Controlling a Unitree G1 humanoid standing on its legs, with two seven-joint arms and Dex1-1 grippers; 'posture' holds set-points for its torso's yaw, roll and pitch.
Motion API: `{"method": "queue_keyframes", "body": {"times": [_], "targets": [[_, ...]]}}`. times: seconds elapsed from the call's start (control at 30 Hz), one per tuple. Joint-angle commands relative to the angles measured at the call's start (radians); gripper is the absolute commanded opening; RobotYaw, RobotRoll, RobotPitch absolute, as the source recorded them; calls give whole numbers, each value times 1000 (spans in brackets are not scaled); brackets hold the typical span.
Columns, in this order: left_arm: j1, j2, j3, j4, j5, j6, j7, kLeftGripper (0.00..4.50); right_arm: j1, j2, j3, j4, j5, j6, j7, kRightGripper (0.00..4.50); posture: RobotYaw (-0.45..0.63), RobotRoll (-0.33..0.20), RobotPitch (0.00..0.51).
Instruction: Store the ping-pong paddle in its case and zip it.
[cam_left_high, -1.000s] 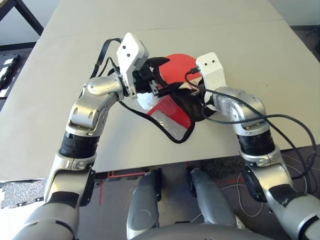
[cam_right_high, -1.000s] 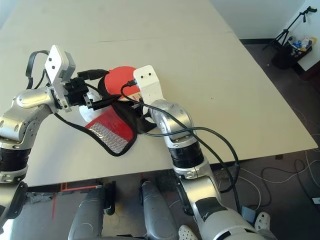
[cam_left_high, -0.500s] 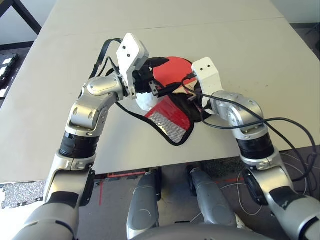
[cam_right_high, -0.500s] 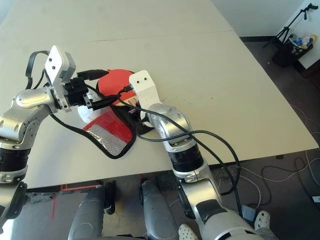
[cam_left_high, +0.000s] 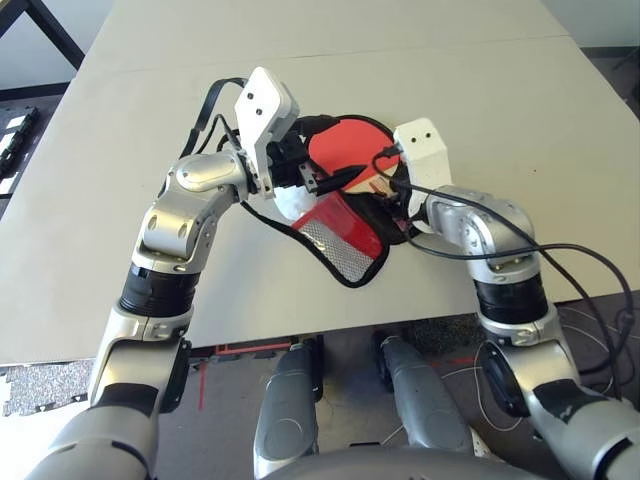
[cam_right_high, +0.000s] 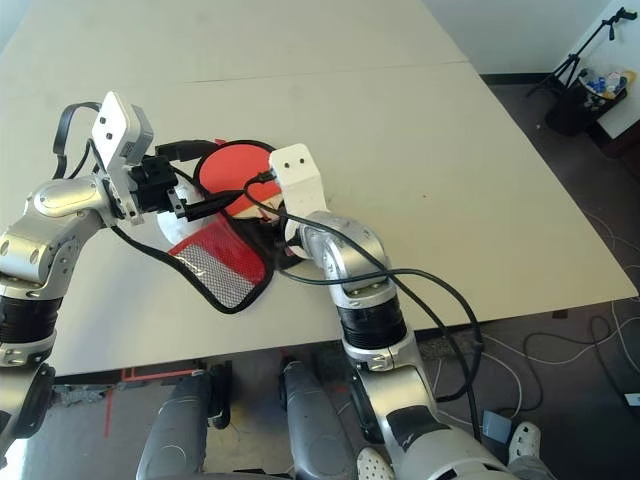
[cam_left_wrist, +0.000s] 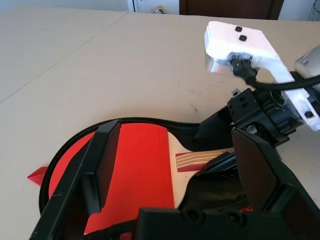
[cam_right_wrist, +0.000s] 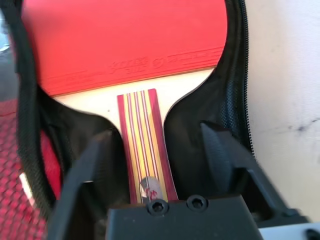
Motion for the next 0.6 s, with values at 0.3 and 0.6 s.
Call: {"method": "queue_keyframes", "body": {"times": [0.3,0.6], "targets": [[5,7,-14,-7,5,3,-11,4500,-14,-278,-69,19,173,-118,290,4470,-18,0,236],[-4,23,3,-15,-3,15,-16,4500,66,-426,-78,156,212,-499,566,4470,-10,0,235]]}}
